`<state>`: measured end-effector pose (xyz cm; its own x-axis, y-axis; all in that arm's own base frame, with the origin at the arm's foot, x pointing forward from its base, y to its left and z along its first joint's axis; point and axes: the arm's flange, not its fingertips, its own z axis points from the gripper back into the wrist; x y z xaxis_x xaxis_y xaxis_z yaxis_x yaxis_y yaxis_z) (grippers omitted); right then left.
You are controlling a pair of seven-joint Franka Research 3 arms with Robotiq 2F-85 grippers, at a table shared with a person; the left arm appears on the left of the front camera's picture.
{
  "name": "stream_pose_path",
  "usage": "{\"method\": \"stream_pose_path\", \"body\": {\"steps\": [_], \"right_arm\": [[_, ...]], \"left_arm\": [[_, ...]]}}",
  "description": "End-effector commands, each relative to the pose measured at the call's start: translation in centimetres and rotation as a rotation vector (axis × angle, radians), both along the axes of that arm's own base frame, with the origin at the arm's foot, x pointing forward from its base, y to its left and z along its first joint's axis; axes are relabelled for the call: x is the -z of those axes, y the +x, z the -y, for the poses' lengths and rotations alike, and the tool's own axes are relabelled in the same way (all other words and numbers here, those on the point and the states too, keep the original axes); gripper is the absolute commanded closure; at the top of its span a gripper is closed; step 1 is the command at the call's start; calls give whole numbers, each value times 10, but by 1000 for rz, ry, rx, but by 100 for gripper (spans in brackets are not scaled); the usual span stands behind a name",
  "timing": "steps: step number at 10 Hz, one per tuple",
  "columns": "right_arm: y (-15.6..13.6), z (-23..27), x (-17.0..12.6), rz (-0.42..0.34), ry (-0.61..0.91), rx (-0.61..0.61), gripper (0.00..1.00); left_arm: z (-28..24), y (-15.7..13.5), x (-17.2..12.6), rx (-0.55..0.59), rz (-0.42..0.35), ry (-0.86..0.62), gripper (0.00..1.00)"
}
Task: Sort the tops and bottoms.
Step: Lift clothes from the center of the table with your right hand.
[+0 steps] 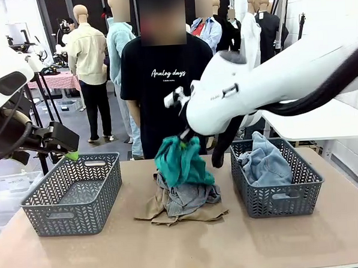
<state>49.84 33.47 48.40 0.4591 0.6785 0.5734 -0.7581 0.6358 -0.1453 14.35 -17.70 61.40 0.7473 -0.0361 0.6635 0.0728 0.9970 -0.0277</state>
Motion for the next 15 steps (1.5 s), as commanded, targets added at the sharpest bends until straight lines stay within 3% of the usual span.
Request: {"method": "stream_pose_path", "body": {"steps": [1,3,5,6,15], "right_arm": [[-36,18,-47,182,27,26,100],[-63,14,-92,339,65,15,100],[-80,6,-117,427,66,15,100],[-65,16,-118,343,71,-4,100],[-65,16,-118,343,71,-4,100]], "left_arm": [[-2,-2,-2,19,-8,2,0],[-2,-2,-2,19,-8,2,0],[-2,-2,-2,19,-8,2,0],[-2,-2,-2,19,-8,2,0],[-2,-2,-2,19,-8,2,0]]}}
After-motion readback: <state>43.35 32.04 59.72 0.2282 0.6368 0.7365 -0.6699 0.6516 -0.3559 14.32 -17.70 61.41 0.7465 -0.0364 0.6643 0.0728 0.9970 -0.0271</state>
